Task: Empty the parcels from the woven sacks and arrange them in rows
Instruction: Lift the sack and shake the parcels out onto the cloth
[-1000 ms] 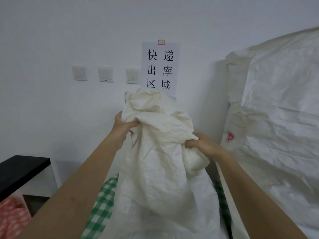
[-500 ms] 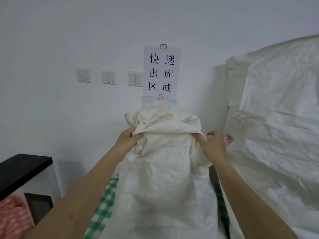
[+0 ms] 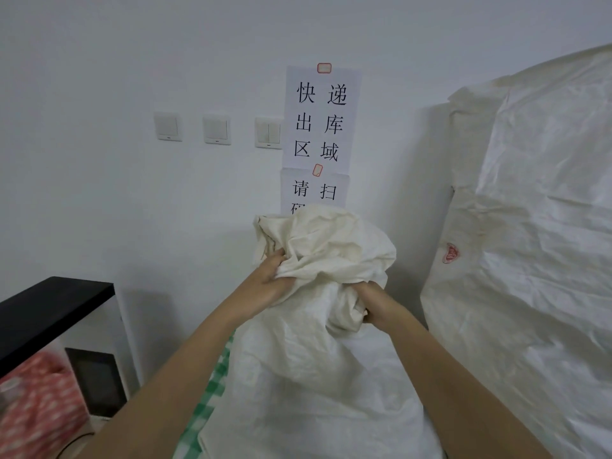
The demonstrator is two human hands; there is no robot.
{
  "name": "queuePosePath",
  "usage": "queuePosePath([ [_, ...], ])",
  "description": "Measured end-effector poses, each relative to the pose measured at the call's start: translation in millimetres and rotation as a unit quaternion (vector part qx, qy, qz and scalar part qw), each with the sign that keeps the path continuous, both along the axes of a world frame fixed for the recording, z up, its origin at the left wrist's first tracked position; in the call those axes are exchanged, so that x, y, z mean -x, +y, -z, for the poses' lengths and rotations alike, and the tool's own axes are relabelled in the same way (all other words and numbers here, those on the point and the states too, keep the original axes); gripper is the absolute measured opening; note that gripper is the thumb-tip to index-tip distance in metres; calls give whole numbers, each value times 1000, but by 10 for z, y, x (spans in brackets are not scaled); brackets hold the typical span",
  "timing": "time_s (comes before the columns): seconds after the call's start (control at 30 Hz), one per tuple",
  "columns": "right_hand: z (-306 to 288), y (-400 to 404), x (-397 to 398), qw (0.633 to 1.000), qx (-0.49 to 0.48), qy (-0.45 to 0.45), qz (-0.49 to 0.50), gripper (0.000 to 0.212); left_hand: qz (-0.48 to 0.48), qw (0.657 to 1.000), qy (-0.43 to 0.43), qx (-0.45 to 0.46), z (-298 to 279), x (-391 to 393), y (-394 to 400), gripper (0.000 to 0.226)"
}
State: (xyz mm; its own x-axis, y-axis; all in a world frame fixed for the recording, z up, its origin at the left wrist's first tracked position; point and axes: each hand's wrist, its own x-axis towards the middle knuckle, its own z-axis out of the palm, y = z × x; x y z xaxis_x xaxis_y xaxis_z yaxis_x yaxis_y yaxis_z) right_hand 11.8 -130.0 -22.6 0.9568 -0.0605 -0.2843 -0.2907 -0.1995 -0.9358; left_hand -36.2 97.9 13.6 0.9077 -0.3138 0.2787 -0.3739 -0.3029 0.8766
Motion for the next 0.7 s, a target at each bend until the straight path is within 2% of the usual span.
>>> queuePosePath([
  [0.07,13,15,44,1000,2,-5,17,51,-21,995,28,92,71,-15,-8,27],
  [0.13,55,-5,76,999,-14,-31,16,51,-64,986,33,153,95,-12,-13,12],
  [0.2,116,-28,115,992,-63,-94,50,69,-92,977,36,189,95,-37,-18,10],
  [0.3,130,-45,174,953,-71,-256,147,100,-137,970,26,202,68,-85,-40,11],
  [0.37,97,-62,113,938,-29,-314,146,95,-160,968,27,192,58,-144,-69,5],
  [0.4,46,-59,79,943,-10,-311,120,87,-167,969,32,181,52,-167,-86,8],
  [0.5,-68,-69,-55,977,77,-200,19,84,-192,970,53,142,56,-247,-113,25],
  [0.6,-73,-129,-196,978,183,-92,-43,77,-222,966,87,102,83,-366,-84,37],
  [0.7,22,-188,-225,977,198,-30,-70,79,-217,964,147,45,146,-493,-32,64],
])
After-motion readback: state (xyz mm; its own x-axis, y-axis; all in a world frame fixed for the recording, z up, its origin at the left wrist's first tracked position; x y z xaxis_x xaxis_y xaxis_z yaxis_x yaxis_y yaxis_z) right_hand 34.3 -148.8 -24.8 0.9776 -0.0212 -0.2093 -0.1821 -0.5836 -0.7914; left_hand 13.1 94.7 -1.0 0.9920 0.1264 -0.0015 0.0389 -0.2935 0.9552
